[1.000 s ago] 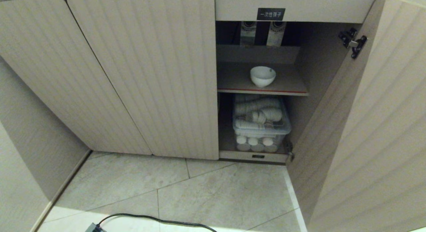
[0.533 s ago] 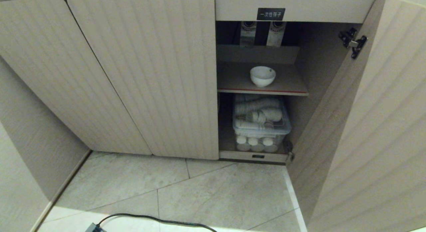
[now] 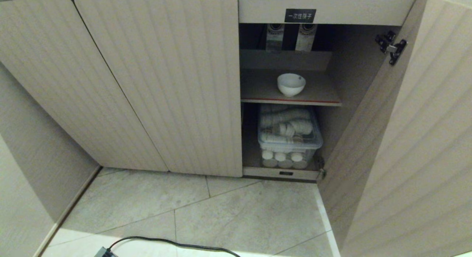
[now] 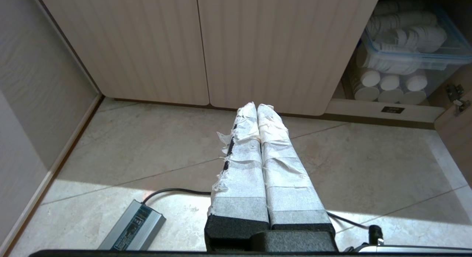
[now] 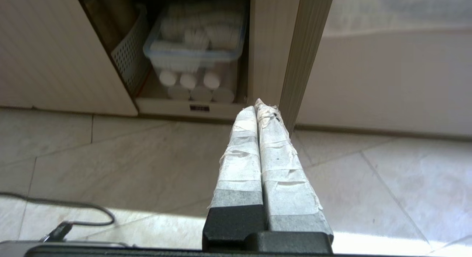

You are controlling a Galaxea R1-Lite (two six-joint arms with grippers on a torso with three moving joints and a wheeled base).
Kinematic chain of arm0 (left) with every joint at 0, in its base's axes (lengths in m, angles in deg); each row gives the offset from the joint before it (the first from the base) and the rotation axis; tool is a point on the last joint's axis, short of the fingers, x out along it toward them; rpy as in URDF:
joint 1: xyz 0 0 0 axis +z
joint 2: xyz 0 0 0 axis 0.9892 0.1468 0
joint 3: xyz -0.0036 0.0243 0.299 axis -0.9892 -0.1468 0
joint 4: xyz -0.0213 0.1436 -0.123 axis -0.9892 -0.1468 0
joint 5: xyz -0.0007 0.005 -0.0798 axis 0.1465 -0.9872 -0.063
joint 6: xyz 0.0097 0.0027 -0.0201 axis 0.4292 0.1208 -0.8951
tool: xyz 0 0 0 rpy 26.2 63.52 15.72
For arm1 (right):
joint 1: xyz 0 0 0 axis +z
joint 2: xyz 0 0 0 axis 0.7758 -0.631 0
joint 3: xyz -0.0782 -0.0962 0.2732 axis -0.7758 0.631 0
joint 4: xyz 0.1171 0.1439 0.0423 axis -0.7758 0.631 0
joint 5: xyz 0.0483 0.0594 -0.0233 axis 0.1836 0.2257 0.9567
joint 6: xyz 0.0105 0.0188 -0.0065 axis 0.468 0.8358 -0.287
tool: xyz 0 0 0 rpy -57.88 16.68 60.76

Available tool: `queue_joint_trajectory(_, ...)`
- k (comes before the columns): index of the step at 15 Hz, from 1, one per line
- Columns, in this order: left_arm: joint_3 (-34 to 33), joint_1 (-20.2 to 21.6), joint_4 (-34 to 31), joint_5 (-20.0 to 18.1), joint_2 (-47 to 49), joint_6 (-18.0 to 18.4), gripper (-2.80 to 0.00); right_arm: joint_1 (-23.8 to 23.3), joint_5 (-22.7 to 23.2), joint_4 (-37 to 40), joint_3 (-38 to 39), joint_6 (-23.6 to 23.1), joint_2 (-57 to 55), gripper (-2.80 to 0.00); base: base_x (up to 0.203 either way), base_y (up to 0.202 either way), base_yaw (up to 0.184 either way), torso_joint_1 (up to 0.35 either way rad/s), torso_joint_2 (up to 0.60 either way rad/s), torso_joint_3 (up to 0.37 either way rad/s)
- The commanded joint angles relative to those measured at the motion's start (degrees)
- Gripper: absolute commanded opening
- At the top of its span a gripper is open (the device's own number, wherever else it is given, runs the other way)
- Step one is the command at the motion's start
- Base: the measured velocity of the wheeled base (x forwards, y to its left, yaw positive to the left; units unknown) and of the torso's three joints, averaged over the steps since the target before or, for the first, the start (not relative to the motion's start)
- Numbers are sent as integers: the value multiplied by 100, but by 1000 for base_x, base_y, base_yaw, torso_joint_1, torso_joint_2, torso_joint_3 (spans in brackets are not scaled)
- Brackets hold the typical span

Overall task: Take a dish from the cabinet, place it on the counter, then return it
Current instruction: Close the cabinet door

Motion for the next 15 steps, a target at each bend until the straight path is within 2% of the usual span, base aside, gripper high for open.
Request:
queue_joint_trajectory(1, -1, 1, 3, 2, -2, -7, -280, 0, 10, -355, 0, -140, -7, -280, 0, 0, 0, 0, 0, 0)
queue_joint_trajectory(4, -2, 1, 3, 2, -2, 0, -280, 0, -132, -519, -191, -115, -7, -280, 0, 0, 0, 0, 0, 0)
queue_joint_trajectory(5, 6, 1, 3, 2, -2, 0, -280, 0, -425, -520, -240, -132, -7, -280, 0, 0, 0, 0, 0, 0)
queue_joint_trajectory(8, 2, 1, 3, -2, -2, -1, -280, 0, -1825, -408, -465, -450, -7, -280, 0, 0, 0, 0, 0, 0)
queue_joint_trajectory(11, -2, 1, 3, 2, -2, 0, -280, 0, -1970, -367, -670, -650, -111, -280, 0, 0, 0, 0, 0, 0)
queue_joint_trajectory(15, -2, 1, 3, 2, -2, -9, -280, 0, -1980, -312, -1008, -619, -252, -280, 0, 0, 0, 0, 0, 0)
